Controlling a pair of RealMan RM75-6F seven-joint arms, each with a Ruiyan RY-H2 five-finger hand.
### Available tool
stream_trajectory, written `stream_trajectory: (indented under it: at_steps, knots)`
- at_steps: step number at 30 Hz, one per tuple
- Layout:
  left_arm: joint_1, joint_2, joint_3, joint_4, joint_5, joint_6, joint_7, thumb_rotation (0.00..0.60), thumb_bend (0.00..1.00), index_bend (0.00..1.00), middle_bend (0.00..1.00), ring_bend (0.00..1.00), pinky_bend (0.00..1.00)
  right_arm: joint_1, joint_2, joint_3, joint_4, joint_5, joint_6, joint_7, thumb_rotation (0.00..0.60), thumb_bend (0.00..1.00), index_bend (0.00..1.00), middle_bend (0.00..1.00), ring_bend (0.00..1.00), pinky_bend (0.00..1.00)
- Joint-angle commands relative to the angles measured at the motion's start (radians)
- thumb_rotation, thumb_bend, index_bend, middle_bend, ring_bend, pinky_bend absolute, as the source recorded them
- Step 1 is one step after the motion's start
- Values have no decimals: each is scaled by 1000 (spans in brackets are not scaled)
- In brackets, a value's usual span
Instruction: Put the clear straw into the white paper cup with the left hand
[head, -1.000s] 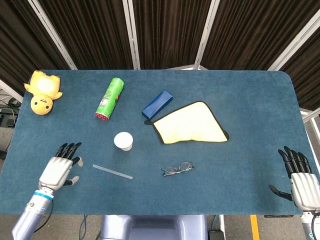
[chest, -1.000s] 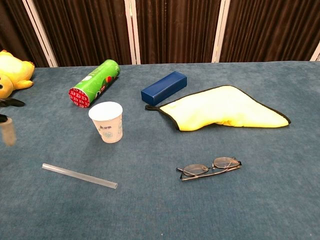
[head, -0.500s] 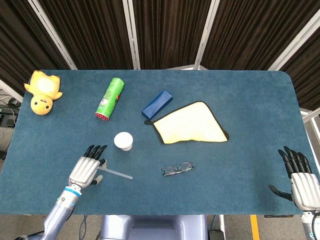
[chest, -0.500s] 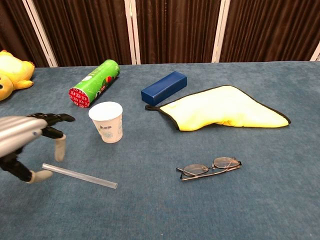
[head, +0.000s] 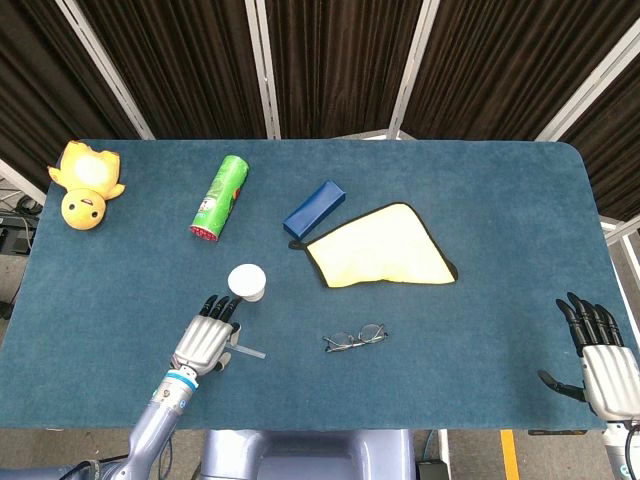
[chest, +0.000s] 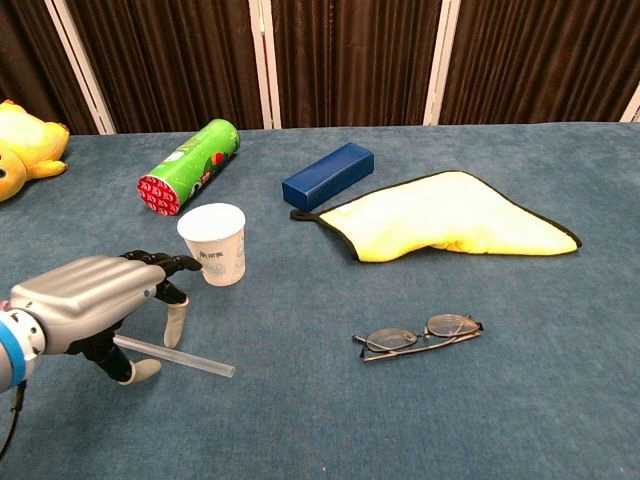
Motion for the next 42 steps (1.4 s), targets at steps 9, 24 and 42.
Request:
stream_trajectory:
  at_steps: [9,24,42]
  knots:
    - [-26,-19,14,15,-38,24,17,600,354,528,2,0,0,0,0,0,-2,1,-1,-1,600,76,0,0,0,0]
    - [-48,-43,31,36,-63,57,23,600,360,511,0,0,0,1,0,0,-2,1,-1,0,600,76,0,0,0,0]
    - [-62,-61,41,63,-77,76,20,600,364,476,0,0,0,1,1,0,-2,1,-1,1,600,77,0,0,0,0]
